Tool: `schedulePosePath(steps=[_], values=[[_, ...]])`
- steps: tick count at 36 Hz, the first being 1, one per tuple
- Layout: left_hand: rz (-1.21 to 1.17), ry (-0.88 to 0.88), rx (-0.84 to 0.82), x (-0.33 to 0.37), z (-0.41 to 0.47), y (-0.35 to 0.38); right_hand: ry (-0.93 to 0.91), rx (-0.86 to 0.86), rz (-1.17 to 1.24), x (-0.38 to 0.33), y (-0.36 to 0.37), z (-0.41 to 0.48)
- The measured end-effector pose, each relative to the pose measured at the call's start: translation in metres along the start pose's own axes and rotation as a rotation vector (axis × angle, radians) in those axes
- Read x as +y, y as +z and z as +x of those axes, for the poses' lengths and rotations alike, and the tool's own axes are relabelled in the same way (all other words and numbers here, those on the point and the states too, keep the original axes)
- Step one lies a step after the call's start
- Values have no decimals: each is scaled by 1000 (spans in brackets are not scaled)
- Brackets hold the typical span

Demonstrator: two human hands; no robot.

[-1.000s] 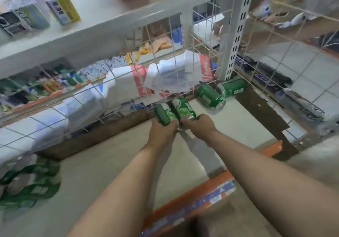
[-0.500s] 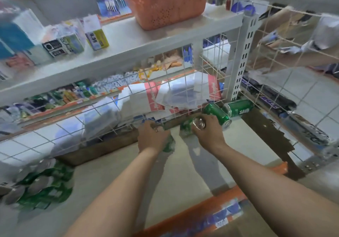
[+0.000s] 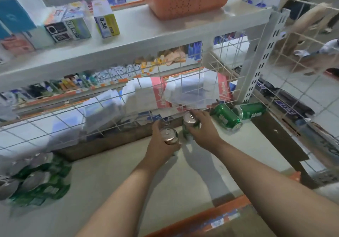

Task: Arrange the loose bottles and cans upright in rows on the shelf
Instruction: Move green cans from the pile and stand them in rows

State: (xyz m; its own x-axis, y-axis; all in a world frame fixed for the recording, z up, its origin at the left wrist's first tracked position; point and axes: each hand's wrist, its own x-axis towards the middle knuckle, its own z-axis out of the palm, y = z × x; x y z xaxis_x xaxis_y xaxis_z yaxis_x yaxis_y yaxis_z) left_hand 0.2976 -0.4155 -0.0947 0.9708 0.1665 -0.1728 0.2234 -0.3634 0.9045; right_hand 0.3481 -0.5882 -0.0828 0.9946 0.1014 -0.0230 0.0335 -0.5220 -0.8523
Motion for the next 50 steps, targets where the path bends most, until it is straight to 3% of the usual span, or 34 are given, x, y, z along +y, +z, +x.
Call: schedulePosePath(steps=[5,10,13,30,38,44,50], values=[[-107,-34,12,-12,7,2,92,38,100,17,13,13],[-68,-54,8,-16,8,0,231,14,260,28,25,17],[-48,-42,59,-17,0,-9,286,61,228,24,31,17],[-101,-188,355,-55,-103,-203,76,-220,228,-116,184,-67],[-169,-182,417,-113,-172,-298,144,-343,283,-196,267,-145],[-198,-160,425,-155,-196,-355,94,-342,276,-222,324,-189],[-164,-209,407,-181,-194,-365,116,-272,258,-214,343,-205]])
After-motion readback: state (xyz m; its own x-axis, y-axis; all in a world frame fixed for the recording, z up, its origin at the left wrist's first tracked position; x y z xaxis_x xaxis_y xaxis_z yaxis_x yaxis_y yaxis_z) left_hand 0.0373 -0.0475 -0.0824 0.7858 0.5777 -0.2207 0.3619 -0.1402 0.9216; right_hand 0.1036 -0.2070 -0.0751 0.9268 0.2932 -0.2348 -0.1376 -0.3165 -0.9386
